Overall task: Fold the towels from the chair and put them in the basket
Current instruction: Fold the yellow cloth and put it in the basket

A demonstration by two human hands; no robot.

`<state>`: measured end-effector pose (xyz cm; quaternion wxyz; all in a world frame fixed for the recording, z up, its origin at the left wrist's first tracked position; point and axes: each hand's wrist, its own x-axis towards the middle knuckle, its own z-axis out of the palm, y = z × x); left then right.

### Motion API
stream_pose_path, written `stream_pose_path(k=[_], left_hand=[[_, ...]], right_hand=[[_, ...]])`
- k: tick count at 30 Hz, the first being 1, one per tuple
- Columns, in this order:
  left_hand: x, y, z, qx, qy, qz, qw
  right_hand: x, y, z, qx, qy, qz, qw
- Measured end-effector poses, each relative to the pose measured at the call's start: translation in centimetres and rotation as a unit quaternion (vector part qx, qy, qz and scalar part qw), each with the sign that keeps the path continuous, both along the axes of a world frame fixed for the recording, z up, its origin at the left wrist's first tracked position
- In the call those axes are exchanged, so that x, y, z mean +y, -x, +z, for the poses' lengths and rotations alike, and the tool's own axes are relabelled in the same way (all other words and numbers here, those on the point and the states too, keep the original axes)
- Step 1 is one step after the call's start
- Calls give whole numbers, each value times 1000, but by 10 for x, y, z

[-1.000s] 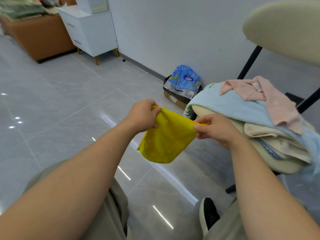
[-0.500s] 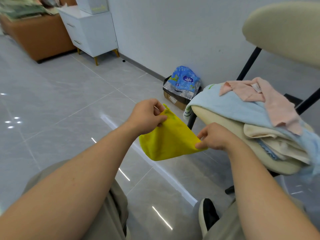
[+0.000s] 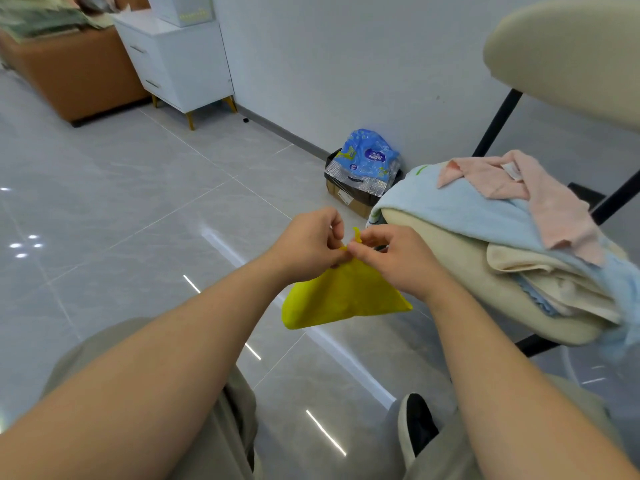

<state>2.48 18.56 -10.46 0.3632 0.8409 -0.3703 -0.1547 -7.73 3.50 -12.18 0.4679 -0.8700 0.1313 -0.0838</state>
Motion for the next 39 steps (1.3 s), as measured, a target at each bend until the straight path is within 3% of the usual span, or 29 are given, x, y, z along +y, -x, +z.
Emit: stream_pose_path(k=[12,17,19,23,28,31,39], left_hand=[[-5,3,-3,9,-65,-86,994],[-2,-2,-6,-68,-143,-110,981],[1,-8,-6,-105,-179,-109,972],[15,-27,-2,-156,-232,-69,958],[34,-45,0,-162,-235,7,958],[41,-50,0,-155,-215,24,964],[52,-55,2,-166,-229,11,959]], right_hand=[[-27,7,5,-33,103,-157,982],[-43,8,5,-39,113,-243,963],[-50,8,3,-34,93,-268,958],[-57,7,-3,-38,-38,-249,967],[-50,7,-6,-27,-66,-156,985],[-49,9,-7,0,-21,-125,992],[-63,7,-14,-44,-100,-277,954]])
